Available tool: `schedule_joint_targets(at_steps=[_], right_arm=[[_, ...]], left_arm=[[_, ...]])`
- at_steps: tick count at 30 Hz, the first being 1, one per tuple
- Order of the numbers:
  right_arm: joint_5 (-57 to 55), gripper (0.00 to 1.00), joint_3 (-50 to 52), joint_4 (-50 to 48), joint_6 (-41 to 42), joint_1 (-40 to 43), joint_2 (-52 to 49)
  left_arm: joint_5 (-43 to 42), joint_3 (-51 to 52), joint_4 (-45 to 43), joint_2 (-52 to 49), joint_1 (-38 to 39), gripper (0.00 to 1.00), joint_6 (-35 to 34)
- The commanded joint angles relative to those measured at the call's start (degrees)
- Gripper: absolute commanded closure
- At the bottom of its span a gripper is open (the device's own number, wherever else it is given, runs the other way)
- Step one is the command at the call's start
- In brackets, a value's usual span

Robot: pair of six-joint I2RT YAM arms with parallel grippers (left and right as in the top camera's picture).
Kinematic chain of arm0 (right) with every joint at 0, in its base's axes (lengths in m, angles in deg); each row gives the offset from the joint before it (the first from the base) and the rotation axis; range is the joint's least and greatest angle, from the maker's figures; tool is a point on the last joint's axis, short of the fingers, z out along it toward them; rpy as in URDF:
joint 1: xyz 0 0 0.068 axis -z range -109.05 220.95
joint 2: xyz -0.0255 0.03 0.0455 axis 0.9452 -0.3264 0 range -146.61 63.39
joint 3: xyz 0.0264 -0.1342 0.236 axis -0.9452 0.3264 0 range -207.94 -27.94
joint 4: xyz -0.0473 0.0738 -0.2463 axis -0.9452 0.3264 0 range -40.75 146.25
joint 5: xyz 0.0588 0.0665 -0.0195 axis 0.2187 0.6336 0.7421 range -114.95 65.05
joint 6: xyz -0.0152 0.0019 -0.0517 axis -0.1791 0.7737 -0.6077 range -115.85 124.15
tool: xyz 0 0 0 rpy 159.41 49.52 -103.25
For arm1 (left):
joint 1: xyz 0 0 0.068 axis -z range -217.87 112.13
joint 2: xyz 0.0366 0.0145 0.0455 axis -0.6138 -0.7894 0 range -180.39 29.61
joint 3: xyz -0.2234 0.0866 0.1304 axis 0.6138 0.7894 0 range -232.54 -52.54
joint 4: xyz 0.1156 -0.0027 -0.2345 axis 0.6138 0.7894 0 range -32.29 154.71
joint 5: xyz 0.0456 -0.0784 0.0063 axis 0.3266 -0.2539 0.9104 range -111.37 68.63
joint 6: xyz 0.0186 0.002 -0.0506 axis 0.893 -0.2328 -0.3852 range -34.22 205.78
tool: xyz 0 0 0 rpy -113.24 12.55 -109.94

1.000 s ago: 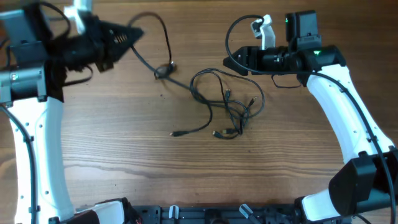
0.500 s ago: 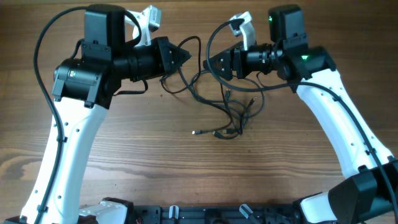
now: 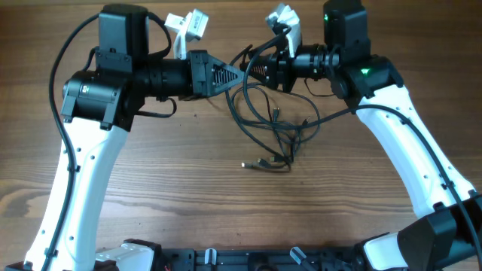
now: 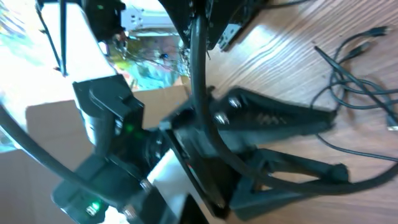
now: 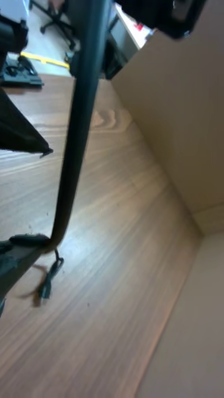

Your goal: Untangle cables

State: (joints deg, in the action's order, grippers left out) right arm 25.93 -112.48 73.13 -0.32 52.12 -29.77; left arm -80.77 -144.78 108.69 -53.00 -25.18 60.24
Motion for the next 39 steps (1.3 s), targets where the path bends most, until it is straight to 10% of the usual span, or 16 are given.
schedule_joint_targets(at_steps=[1, 5, 13, 20, 33, 39], right_arm=[[-2.01, 0.6, -1.38, -1.7, 1.09, -0.07, 1.44], [-1.97, 0.37, -1.38, -3.32, 2.12, -0.07, 1.44], [-1.99, 0.33, -1.38, -3.76, 0.48, -0.07, 1.44], [-6.84, 0.96, -1.38, -3.45, 7.28, 1.73, 1.53], [-24.96, 0.96, -14.27, 11.65, 15.17, 6.32, 6.6], [-34.93, 0.96, -29.86, 14.1, 16.33, 9.44, 6.38]], left_arm=[[-3.87, -0.24, -0.33, 0.11, -0.26, 0.96, 1.11], [-5.01, -0.24, -0.31, 0.11, -0.26, 0.96, 1.11], [-5.99, -0.24, -0.33, 0.11, -0.26, 0.96, -0.42], [-1.09, -0.24, -0.57, 0.11, -0.28, 0.94, -0.37], [42.23, -0.24, 4.81, 0.09, -0.26, 0.21, -0.37], [48.17, -0.24, 8.57, -0.13, -0.28, 0.16, -0.33]])
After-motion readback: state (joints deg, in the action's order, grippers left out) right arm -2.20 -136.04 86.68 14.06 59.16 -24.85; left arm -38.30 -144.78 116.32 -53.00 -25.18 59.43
